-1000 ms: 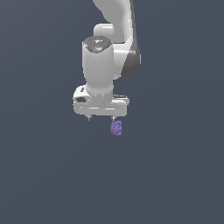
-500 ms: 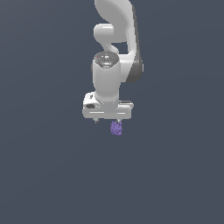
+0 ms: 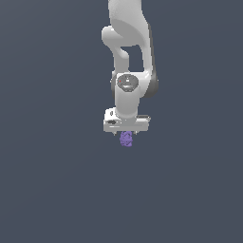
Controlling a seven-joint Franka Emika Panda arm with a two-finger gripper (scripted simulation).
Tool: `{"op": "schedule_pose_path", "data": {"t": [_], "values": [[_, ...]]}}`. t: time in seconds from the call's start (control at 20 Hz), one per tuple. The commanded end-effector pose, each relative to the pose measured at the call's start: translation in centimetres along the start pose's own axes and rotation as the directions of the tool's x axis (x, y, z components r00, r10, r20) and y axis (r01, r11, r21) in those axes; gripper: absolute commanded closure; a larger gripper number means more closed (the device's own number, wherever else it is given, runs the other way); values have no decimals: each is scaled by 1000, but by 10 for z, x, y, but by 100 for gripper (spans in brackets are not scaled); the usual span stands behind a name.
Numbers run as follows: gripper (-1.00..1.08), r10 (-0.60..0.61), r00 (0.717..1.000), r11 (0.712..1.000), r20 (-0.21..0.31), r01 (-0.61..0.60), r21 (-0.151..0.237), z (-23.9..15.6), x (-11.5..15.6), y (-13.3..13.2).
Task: Pick up the object and move it to a goal position.
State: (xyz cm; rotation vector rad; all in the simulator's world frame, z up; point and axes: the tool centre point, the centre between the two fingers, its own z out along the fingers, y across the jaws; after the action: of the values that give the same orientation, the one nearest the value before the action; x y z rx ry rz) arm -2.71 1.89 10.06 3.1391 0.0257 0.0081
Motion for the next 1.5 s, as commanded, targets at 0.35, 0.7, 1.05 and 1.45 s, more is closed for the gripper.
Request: {"op": "schedule_pose_path", "data": {"t": [0.35,0.7,1.05,1.45], "values": [[-92,-4,1000,1000,5,4,2,12,-5,-4],[-92,-4,1000,1000,5,4,2,44,-7,-5],[-92,-4,1000,1000,5,4,2,58,-6,-5],[108,-4,1000,1000,5,4,2,58,-6,-5]]}}
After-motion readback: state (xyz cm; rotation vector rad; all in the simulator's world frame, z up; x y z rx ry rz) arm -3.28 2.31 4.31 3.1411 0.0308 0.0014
